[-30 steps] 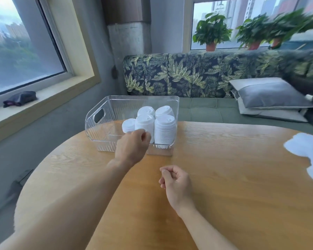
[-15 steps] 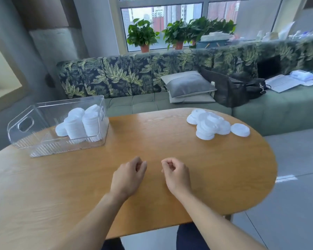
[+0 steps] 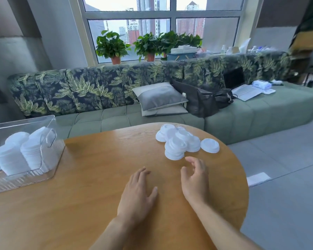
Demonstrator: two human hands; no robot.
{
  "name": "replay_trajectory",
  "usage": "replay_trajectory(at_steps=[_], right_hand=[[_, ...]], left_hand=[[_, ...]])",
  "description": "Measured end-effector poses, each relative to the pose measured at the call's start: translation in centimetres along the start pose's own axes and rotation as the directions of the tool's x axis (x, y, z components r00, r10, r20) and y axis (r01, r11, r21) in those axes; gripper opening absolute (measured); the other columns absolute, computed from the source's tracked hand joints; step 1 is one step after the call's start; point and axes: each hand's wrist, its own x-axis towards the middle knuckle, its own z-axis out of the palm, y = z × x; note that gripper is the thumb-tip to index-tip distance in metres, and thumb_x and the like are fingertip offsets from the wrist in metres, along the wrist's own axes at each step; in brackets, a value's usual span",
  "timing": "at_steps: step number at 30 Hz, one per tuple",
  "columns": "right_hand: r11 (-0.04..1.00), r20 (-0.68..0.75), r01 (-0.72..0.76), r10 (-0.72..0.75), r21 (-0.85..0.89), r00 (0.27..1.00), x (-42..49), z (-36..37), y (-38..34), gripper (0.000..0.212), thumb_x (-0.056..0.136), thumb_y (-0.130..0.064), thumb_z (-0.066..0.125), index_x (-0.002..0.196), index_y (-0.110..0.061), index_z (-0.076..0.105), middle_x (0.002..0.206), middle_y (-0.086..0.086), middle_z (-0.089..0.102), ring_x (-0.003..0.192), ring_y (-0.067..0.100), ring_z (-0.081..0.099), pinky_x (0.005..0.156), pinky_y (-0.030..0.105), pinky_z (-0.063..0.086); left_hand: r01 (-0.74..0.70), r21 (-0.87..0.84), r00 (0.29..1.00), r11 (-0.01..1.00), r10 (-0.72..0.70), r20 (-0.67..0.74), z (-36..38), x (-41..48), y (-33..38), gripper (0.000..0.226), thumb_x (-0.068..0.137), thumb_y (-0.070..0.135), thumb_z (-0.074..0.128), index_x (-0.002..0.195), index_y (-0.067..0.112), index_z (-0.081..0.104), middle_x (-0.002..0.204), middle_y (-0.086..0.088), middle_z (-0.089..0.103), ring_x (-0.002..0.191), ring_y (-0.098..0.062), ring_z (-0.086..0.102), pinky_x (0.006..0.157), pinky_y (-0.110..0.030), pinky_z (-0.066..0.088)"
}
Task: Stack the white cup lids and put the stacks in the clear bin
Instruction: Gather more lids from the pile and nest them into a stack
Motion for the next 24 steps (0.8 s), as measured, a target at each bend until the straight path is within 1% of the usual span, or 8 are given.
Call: replay_trajectory(at_steps=[2, 4, 6, 10, 13, 15, 20, 24], right_hand=[[0.998, -0.082, 0.015, -0.019, -0.053, 0.996, 1.7, -0.3, 0.7, 0.033, 0.090, -0.002, 0.066, 0.119, -0.016, 0.066, 0.124, -0.003, 0.060, 0.123, 0.019, 0.046, 0.105, 0.029, 0.037], [0.994, -0.153, 0.026, -0.043, -0.107, 0.987, 3.4, -0.7, 1.4, 0.037, 0.088, 0.001, 0.068, 0.122, -0.012, 0.067, 0.134, 0.001, 0.059, 0.130, 0.024, 0.044, 0.113, 0.038, 0.036], [0.984, -0.195, -0.013, -0.022, -0.180, 0.981, 5.6, -1.5, 2.5, 0.043, 0.087, -0.001, 0.070, 0.129, -0.009, 0.064, 0.145, 0.006, 0.054, 0.138, 0.029, 0.041, 0.118, 0.043, 0.033], [0.952, -0.209, -0.149, 0.094, -0.266, 0.973, 9.6, -3.1, 4.6, 0.067, 0.086, -0.020, 0.076, 0.147, -0.007, 0.051, 0.157, 0.011, 0.043, 0.145, 0.031, 0.033, 0.122, 0.042, 0.024], [0.920, -0.204, -0.217, 0.156, -0.327, 0.967, 11.7, -3.2, 5.6, 0.086, 0.084, -0.041, 0.080, 0.154, -0.010, 0.041, 0.161, 0.008, 0.038, 0.149, 0.028, 0.028, 0.121, 0.045, 0.028], [0.900, -0.188, -0.232, 0.173, -0.368, 0.967, 12.6, -3.0, 6.2, 0.093, 0.084, -0.050, 0.077, 0.157, -0.010, 0.036, 0.163, 0.007, 0.037, 0.151, 0.027, 0.027, 0.123, 0.046, 0.028], [0.861, -0.141, -0.250, 0.209, -0.443, 0.968, 14.2, -2.6, 7.0, 0.094, 0.086, -0.058, 0.070, 0.159, -0.010, 0.034, 0.161, 0.008, 0.042, 0.151, 0.026, 0.031, 0.122, 0.047, 0.030], [0.860, -0.156, -0.227, 0.174, -0.457, 0.972, 14.2, -2.7, 6.9, 0.080, 0.084, -0.051, 0.075, 0.150, -0.014, 0.048, 0.145, 0.008, 0.058, 0.137, 0.030, 0.044, 0.113, 0.048, 0.038]], left_hand=[[0.003, -0.011, 1.000, 1.000, -0.003, 0.016, 0.9, 1.8, 0.4, 0.072, 0.094, 0.055, 0.061, 0.155, 0.030, 0.033, 0.164, 0.016, 0.028, 0.151, -0.004, 0.023, 0.120, -0.023, 0.026], [0.004, -0.023, 1.000, 1.000, -0.004, 0.011, 1.9, 3.7, 0.7, 0.082, 0.090, 0.062, 0.064, 0.158, 0.033, 0.028, 0.166, 0.018, 0.023, 0.151, -0.002, 0.022, 0.118, -0.024, 0.031], [0.004, -0.031, 1.000, 1.000, -0.004, -0.003, 2.9, 5.5, 1.2, 0.088, 0.088, 0.066, 0.065, 0.159, 0.036, 0.024, 0.167, 0.021, 0.020, 0.151, -0.002, 0.023, 0.114, -0.025, 0.036], [-0.027, -0.014, 0.999, 1.000, 0.026, -0.018, 4.5, 8.7, 2.0, 0.091, 0.086, 0.068, 0.066, 0.159, 0.037, 0.022, 0.168, 0.017, 0.019, 0.152, -0.006, 0.025, 0.113, -0.029, 0.039], [-0.071, 0.002, 0.997, 0.997, 0.071, -0.014, 5.2, 10.3, 2.2, 0.091, 0.086, 0.071, 0.063, 0.159, 0.039, 0.020, 0.168, 0.017, 0.021, 0.151, -0.007, 0.028, 0.111, -0.030, 0.042], [-0.106, 0.008, 0.994, 0.994, 0.106, -0.019, 5.5, 11.2, 2.2, 0.093, 0.084, 0.073, 0.062, 0.159, 0.042, 0.018, 0.167, 0.021, 0.021, 0.149, -0.004, 0.030, 0.107, -0.027, 0.043], [-0.128, 0.002, 0.992, 0.992, 0.128, -0.017, 5.9, 12.8, 2.3, 0.097, 0.083, 0.077, 0.060, 0.160, 0.040, 0.015, 0.167, 0.021, 0.022, 0.149, -0.003, 0.029, 0.113, -0.025, 0.037], [-0.141, 0.005, 0.989, 0.990, 0.141, -0.045, 5.7, 12.6, 2.6, 0.087, 0.086, 0.075, 0.053, 0.158, 0.034, 0.025, 0.164, 0.018, 0.031, 0.147, -0.006, 0.037, 0.112, -0.026, 0.040]])
